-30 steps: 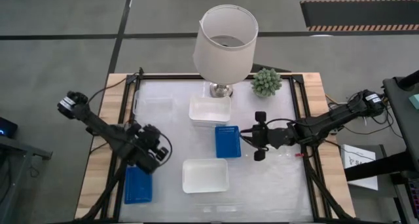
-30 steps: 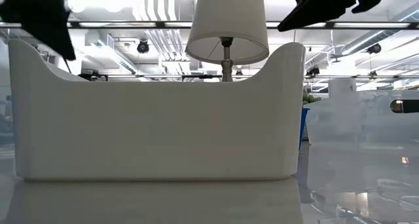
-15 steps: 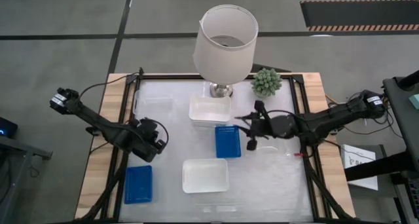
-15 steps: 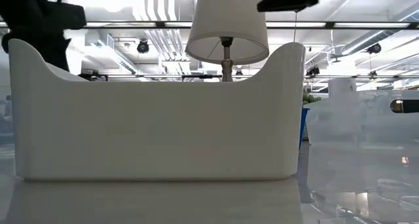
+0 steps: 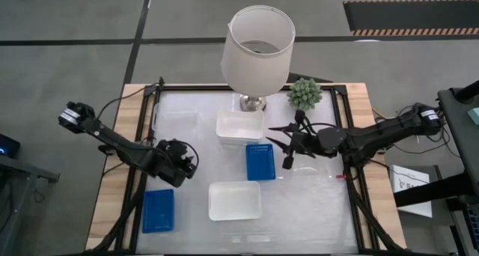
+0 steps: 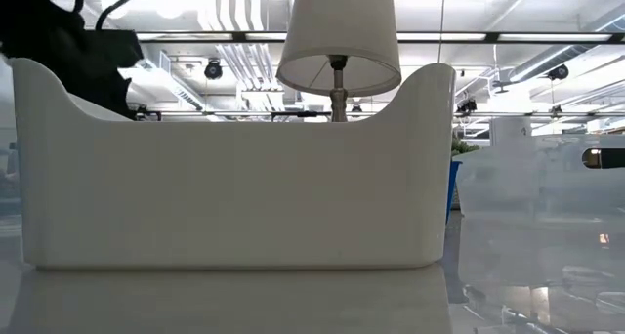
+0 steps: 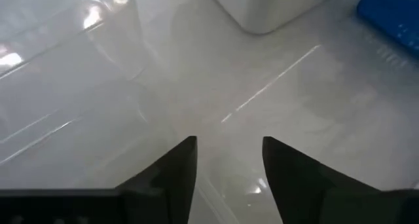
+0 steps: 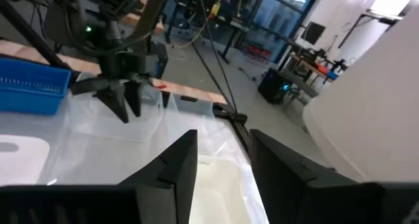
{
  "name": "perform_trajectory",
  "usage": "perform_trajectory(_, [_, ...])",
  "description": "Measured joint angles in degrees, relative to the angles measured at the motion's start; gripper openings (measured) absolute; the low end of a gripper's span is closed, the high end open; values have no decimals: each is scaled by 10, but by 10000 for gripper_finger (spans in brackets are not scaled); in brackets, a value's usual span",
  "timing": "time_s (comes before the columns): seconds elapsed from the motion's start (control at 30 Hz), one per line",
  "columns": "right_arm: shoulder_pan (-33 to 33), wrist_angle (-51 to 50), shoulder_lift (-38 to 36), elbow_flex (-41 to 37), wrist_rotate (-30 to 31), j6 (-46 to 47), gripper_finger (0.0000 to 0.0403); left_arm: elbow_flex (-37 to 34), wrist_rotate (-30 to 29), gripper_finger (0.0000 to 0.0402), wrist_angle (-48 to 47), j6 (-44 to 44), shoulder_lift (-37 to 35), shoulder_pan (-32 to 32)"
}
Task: Stack baskets by color
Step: Stack the bottom left transparent bin into the top left transparent bin
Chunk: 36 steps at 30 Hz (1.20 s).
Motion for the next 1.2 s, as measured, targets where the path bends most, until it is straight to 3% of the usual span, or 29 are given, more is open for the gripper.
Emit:
perform_trajectory(0.37, [6, 8, 59, -2, 1, 29, 123, 0, 11, 162, 5, -21, 50, 0])
perform_trajectory(0.8, [6, 10, 60, -2, 2, 37, 123, 0, 24, 162, 8, -48, 100, 3])
perform_trajectory(0.97, [6, 9, 60, -2, 2, 39, 123, 0, 30, 162, 9, -43, 82, 3])
perform_trajectory(1.2, [8, 6, 60, 14, 2, 39, 123, 30, 86, 162, -25, -19, 6, 3])
